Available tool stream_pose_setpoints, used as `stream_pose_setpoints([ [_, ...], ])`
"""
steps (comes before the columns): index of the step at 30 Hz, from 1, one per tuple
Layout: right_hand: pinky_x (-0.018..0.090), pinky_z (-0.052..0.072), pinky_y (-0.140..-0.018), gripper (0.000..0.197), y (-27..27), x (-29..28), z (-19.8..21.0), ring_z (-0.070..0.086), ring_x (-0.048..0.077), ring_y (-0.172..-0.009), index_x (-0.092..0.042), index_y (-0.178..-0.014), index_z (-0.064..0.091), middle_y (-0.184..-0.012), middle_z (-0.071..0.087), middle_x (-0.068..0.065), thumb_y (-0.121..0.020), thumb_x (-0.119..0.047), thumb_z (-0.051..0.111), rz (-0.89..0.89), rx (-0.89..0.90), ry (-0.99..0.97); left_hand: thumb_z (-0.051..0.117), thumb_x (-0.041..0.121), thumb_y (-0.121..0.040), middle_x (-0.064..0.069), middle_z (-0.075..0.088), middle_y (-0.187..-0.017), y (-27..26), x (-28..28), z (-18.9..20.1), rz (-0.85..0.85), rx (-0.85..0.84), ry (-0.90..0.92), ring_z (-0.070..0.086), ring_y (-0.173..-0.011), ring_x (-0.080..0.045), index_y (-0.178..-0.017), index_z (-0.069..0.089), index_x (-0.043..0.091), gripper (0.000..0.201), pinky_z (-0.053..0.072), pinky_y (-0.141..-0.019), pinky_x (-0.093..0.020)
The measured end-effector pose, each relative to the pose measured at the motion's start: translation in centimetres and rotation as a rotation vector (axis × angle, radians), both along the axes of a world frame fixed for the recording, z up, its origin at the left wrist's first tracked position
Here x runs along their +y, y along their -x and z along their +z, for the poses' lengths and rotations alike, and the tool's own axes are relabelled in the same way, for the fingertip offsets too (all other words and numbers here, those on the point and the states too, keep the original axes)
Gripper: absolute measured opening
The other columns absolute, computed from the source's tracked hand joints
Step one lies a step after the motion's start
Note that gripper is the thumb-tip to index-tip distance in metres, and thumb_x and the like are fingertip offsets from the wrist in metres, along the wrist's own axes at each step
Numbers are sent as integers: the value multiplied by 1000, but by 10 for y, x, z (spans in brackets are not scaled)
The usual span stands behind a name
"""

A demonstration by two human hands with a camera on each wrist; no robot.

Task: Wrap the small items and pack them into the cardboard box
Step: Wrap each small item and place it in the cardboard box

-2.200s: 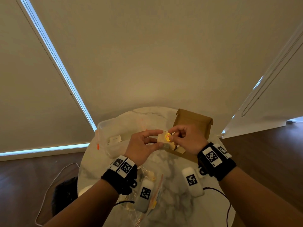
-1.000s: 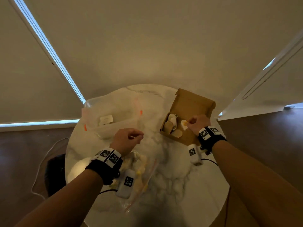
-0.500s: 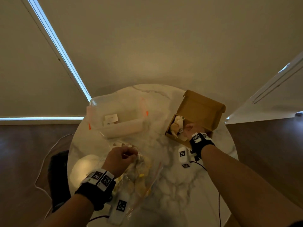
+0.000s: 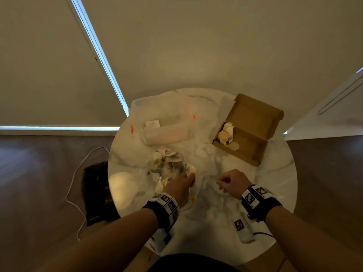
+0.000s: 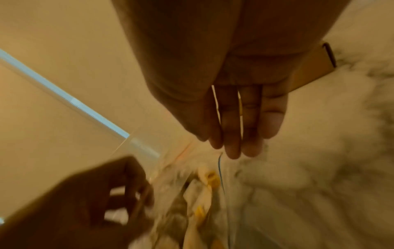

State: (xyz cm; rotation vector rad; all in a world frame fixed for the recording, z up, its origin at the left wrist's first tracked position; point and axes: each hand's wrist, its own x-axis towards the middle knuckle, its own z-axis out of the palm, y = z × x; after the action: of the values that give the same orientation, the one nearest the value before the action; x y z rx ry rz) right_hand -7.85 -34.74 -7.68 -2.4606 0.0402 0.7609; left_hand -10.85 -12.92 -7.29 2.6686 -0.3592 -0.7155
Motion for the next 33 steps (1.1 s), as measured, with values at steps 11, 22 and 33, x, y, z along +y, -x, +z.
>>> stream_pose_setpoints([
  [11,32,43,-103,42,17,90,-5,55,26,-121,-9,-135,52,-133,57,12,-94,-15,53,143,-132,-115,50,22,-93,5,55,-131,-27,30,23,146,-225,47,58,-114,-25,-121,62,24,31,51,-87,-39],
  [22,36,40,-97,30,-27,146,-5,54,29,-119,-5,-122,57,-129,58,15,-99,-19,45,456,-126,224,64,5,-82,0,62,-124,-11,46,32,-31,-320,187,64,-101,-29,-121,62,24,44,56,-76,-46],
  [33,34,39,-99,31,-34,156,-17,51,28,-123,-4,-124,54,-132,55,15,-97,-18,48,381,-97,196,63,4,-84,-2,61,-128,-12,47,38,20,-324,207,62,-108,-27,-122,65,18,40,54,-83,-39],
])
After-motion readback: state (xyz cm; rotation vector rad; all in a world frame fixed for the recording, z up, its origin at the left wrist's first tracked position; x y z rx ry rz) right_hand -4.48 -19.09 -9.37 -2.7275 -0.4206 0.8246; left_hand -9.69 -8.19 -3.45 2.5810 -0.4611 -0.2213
